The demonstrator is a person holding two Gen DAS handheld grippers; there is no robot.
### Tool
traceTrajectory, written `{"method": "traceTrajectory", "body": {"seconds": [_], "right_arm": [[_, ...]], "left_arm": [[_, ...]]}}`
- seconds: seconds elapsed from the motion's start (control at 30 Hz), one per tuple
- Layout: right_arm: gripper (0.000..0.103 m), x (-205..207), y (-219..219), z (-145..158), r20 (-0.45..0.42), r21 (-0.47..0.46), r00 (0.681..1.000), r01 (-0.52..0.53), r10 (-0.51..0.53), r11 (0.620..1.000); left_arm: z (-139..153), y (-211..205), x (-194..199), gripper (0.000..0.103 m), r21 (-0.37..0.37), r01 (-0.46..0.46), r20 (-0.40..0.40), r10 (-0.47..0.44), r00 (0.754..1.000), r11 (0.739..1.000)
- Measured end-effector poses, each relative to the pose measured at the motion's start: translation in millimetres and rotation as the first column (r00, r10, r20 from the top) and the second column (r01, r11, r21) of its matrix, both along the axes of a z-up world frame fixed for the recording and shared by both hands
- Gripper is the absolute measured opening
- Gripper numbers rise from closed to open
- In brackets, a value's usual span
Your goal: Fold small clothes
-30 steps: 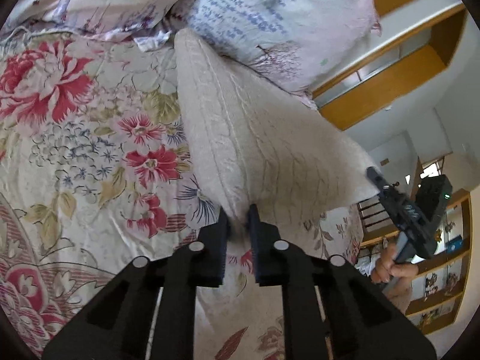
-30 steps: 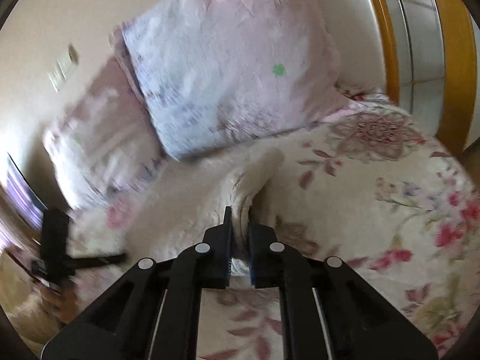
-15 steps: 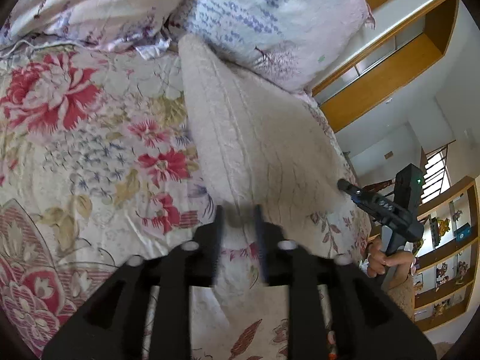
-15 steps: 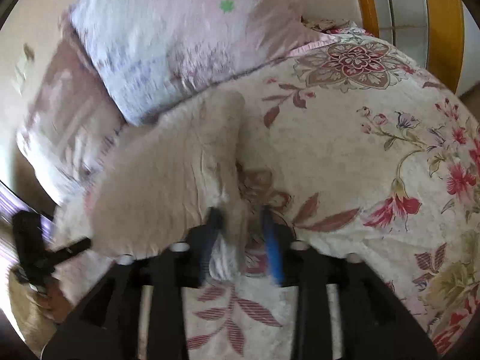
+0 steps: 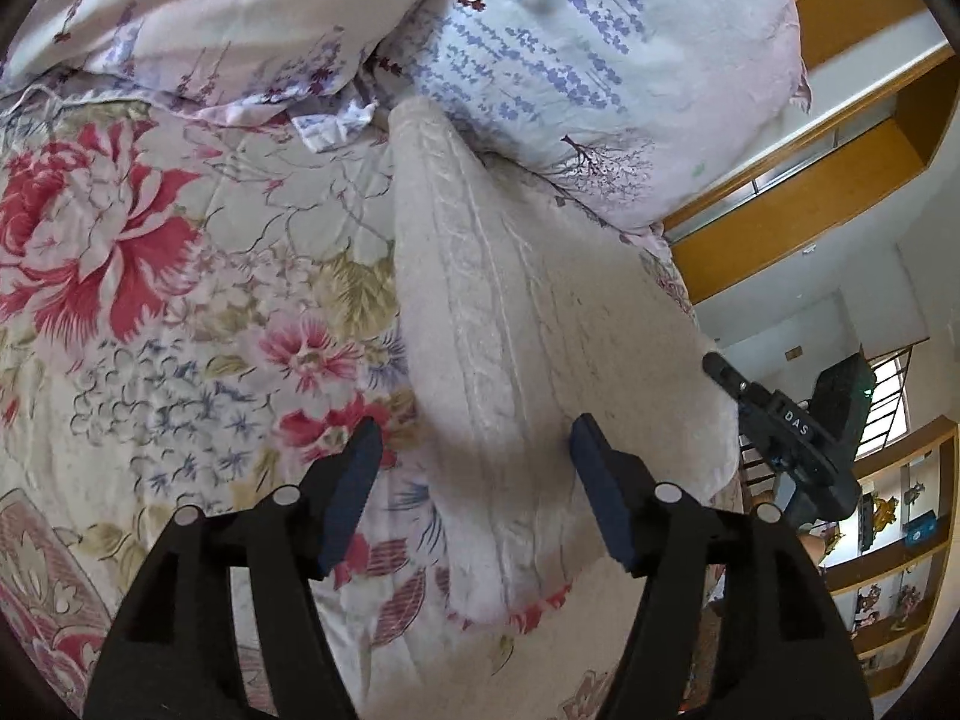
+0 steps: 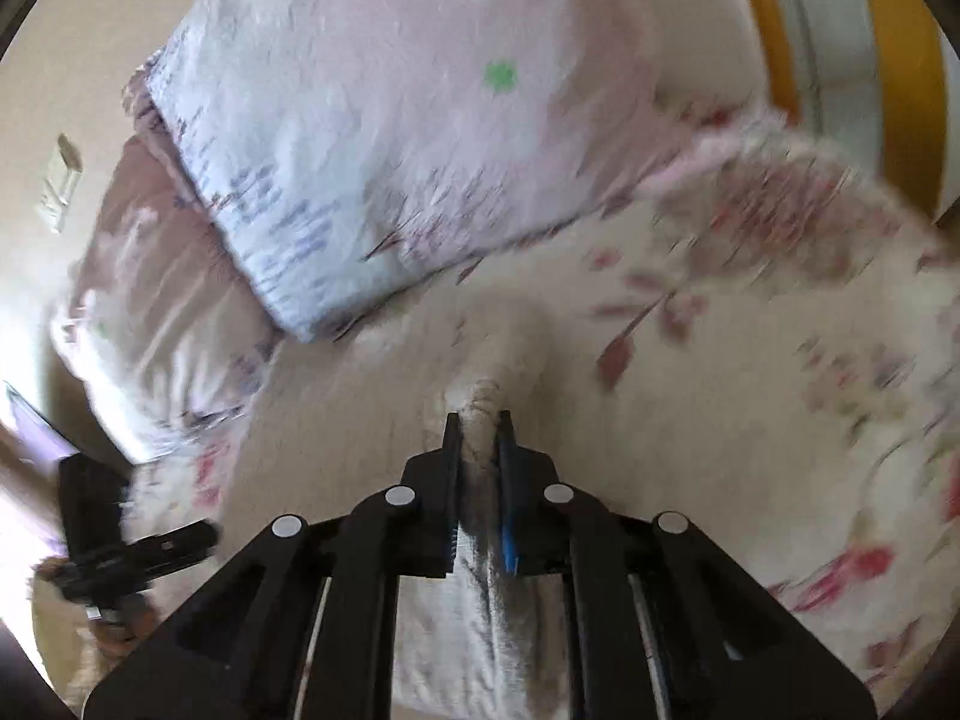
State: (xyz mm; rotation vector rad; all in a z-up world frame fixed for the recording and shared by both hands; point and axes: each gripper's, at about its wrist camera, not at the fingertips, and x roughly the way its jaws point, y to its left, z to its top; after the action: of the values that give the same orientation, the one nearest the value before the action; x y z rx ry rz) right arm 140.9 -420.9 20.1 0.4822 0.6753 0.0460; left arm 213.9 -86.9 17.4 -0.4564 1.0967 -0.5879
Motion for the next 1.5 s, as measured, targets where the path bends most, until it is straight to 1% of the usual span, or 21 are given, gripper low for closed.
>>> {"method": "traceTrajectory", "body": {"seconds": [0.03,0.1,0.17,0.2,0.3,0.37,0.4,0.43,0.5,0.57,0.7,0.73,0.77,0.83,0.93,1.07,1.17,1.23,1.3,1.4,1.5], "right_arm": [[0.011,4.7,-3.8,-4.6,-0.023,-0.017,1.000,0.016,-0.017,1.000],[0.010,15.2,-5.7,-22.6,-0.112,-0.052,0.993,0.036,-0.042,0.998],[0.010,21.0,-5.9,-38.7,-0.162,-0.055,0.985,0.046,-0.054,0.997],[0.011,21.7,-4.4,-41.9,-0.164,-0.062,0.984,0.053,-0.063,0.997],[0.012,21.4,0.0,-35.3,-0.162,-0.098,0.984,0.052,-0.068,0.994],[0.021,14.2,1.3,-24.6,-0.139,-0.116,0.988,0.059,-0.075,0.992],[0.029,8.1,2.5,-15.8,-0.109,-0.133,0.990,0.073,-0.088,0.988],[0.033,0.7,2.3,-9.9,-0.078,-0.145,0.993,0.078,-0.090,0.986],[0.035,-6.1,8.4,1.7,-0.026,-0.155,0.997,0.063,-0.067,0.986],[0.035,-8.6,20.7,6.2,-0.008,-0.164,1.000,0.013,-0.014,0.986],[0.036,-4.2,41.0,2.8,-0.023,-0.206,0.998,-0.059,0.055,0.977],[0.041,-1.5,45.3,-1.5,-0.041,-0.220,0.997,-0.074,0.066,0.973],[0.045,0.0,48.6,-6.7,-0.070,-0.231,0.995,-0.089,0.075,0.969],[0.047,4.8,55.2,-24.7,-0.131,-0.243,0.988,-0.111,0.081,0.964],[0.048,1.1,61.8,-28.5,-0.108,-0.293,0.991,-0.108,0.080,0.950],[0.048,0.4,58.9,-29.8,-0.108,-0.277,0.990,-0.117,0.090,0.954],[0.048,-1.0,58.4,-30.3,-0.102,-0.273,0.990,-0.118,0.093,0.955],[0.048,-0.8,58.1,-29.7,-0.103,-0.272,0.990,-0.121,0.097,0.955],[0.050,1.2,55.7,-27.8,-0.116,-0.258,0.988,-0.131,0.105,0.957],[0.054,2.4,49.5,-26.0,-0.133,-0.204,0.984,-0.146,0.120,0.968],[0.054,0.3,52.3,-27.5,-0.131,-0.224,0.984,-0.149,0.121,0.963]], "left_arm": [[-0.2,-2.7,1.7,0.065,0.001,0.002,0.000,-0.002,1.000,1.000],[-1.0,-6.4,3.2,0.065,0.003,0.010,0.000,-0.010,1.000,1.000],[-2.1,-11.4,6.7,0.065,0.002,0.014,0.000,-0.014,1.000,1.000],[-2.5,-13.3,7.6,0.065,0.001,0.016,-0.001,-0.016,1.000,1.000],[-1.0,-13.9,6.8,0.065,0.011,0.015,0.006,-0.015,1.000,1.000],[-0.2,-13.6,7.8,0.065,0.010,0.015,0.008,-0.015,1.000,1.000],[0.5,-12.9,8.3,0.065,0.009,0.014,0.010,-0.014,1.000,1.000],[1.0,-11.9,8.6,0.067,0.008,0.012,0.011,-0.012,1.000,1.000],[1.4,-11.0,9.8,0.068,0.007,0.008,0.009,-0.008,1.000,1.000],[1.9,-12.4,11.1,0.068,0.006,0.008,0.008,-0.008,1.000,1.000],[2.7,-18.7,11.7,0.068,0.037,0.007,0.024,-0.008,1.000,0.999],[2.2,-19.8,10.4,0.068,0.044,0.007,0.025,-0.008,1.000,0.999],[1.2,-21.1,10.4,0.068,0.050,0.006,0.025,-0.007,1.000,0.999],[-1.4,-22.7,11.2,0.070,0.058,0.003,0.022,-0.004,1.000,0.998],[-6.3,-23.6,13.7,0.076,0.069,-0.003,0.011,0.002,1.000,0.998],[-6.8,-26.9,12.3,0.078,0.105,-0.002,0.029,-0.001,1.000,0.994],[-3.3,-34.6,8.3,0.079,0.167,-0.003,0.071,-0.009,0.997,0.986],[-1.4,-40.5,7.5,0.083,0.214,-0.007,0.100,-0.015,0.995,0.977],[-0.1,-44.0,7.6,0.083,0.235,-0.007,0.116,-0.020,0.993,0.972],[1.0,-46.2,6.4,0.084,0.261,-0.007,0.137,-0.029,0.990,0.965],[1.6,-48.6,4.9,0.084,0.291,-0.011,0.158,-0.037,0.987,0.957]]}}
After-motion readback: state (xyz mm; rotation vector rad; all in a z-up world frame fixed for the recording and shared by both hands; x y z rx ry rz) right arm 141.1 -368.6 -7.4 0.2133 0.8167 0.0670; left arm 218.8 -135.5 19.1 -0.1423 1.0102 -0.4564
